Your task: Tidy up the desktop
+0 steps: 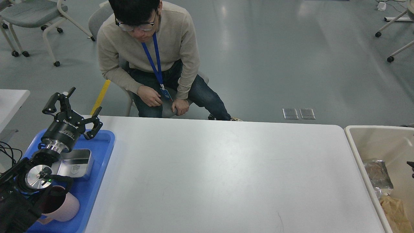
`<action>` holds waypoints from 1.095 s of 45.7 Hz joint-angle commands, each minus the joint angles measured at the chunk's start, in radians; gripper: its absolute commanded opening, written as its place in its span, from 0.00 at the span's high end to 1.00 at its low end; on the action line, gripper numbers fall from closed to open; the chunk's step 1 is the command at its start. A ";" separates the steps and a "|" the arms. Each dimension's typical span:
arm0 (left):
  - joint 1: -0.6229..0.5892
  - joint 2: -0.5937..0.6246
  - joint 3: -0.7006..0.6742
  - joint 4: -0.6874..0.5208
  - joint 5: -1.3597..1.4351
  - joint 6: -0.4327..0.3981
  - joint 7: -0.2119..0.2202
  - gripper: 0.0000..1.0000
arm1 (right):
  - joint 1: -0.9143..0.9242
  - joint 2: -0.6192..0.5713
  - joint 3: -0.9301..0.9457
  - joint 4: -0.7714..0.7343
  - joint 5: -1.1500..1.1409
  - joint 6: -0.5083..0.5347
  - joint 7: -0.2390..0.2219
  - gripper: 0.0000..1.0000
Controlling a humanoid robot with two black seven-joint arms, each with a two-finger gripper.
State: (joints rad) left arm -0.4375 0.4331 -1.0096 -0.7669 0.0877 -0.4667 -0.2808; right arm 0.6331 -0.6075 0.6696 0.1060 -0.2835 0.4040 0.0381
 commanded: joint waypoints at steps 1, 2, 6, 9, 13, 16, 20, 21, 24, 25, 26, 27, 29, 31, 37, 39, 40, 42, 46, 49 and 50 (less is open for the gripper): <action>0.010 0.007 0.000 0.000 -0.008 0.002 -0.001 0.04 | 0.085 0.058 0.025 0.011 0.017 0.018 -0.001 0.00; 0.013 0.007 0.000 0.000 -0.008 0.002 -0.001 0.04 | 0.098 0.084 0.034 0.011 0.015 0.021 -0.001 0.00; 0.025 0.012 -0.001 0.000 -0.008 0.002 0.000 0.04 | 0.122 0.136 0.090 0.011 0.015 0.022 -0.001 0.00; 0.029 0.015 -0.010 0.000 -0.008 0.002 0.000 0.04 | 0.131 0.149 0.148 0.029 0.017 0.022 -0.001 0.00; 0.046 0.015 -0.040 0.000 -0.008 0.002 0.000 0.04 | 0.135 0.176 0.240 0.099 0.015 0.022 0.000 0.00; 0.059 0.015 -0.058 -0.002 -0.008 0.002 0.000 0.04 | 0.122 0.206 0.332 0.174 0.015 0.022 0.000 0.00; 0.072 0.015 -0.078 -0.002 -0.008 0.002 0.000 0.04 | 0.074 0.230 0.465 0.285 0.015 0.022 0.000 0.00; 0.075 0.016 -0.083 -0.002 -0.008 0.002 0.000 0.04 | 0.051 0.241 0.493 0.319 0.015 0.024 0.000 0.00; 0.083 0.021 -0.092 -0.002 -0.008 0.000 0.000 0.04 | -0.025 0.267 0.565 0.473 0.014 0.024 0.000 0.00; 0.086 0.022 -0.095 -0.002 -0.009 0.000 0.000 0.04 | -0.051 0.272 0.588 0.530 0.014 0.024 0.000 0.00; 0.089 0.024 -0.099 -0.002 -0.008 0.000 0.000 0.04 | -0.078 0.276 0.608 0.588 0.014 0.024 0.000 0.00; 0.091 0.024 -0.101 -0.002 -0.009 0.000 0.000 0.04 | -0.102 0.282 0.626 0.639 0.014 0.024 0.000 0.00; 0.094 0.024 -0.107 -0.002 -0.009 0.000 0.000 0.04 | -0.147 0.302 0.656 0.720 0.012 0.022 0.002 0.00; 0.094 0.024 -0.107 -0.002 -0.009 0.000 0.000 0.04 | -0.180 0.337 0.679 0.777 0.012 0.022 0.002 0.00; 0.094 0.019 -0.107 -0.003 -0.009 0.000 0.000 0.04 | -0.227 0.396 0.746 0.830 0.012 0.030 0.026 0.00; 0.095 0.019 -0.107 -0.003 -0.009 0.000 0.000 0.04 | -0.248 0.410 0.769 0.842 0.012 0.041 0.043 0.00; 0.097 0.019 -0.107 -0.003 -0.009 0.000 0.000 0.04 | -0.259 0.419 0.775 0.848 0.010 0.048 0.049 0.00; 0.102 0.021 -0.107 -0.003 -0.009 0.000 0.000 0.04 | -0.274 0.428 0.778 0.865 0.009 0.062 0.055 0.00; 0.103 0.022 -0.115 -0.003 -0.009 -0.003 0.000 0.04 | -0.279 0.433 0.780 0.877 0.001 0.062 0.055 0.00; 0.103 0.019 -0.129 -0.003 -0.009 -0.003 0.000 0.04 | -0.279 0.436 0.783 0.874 0.000 0.059 0.055 0.00; 0.103 0.019 -0.133 -0.003 -0.009 -0.003 0.000 0.04 | -0.279 0.437 0.783 0.874 0.000 0.058 0.055 0.00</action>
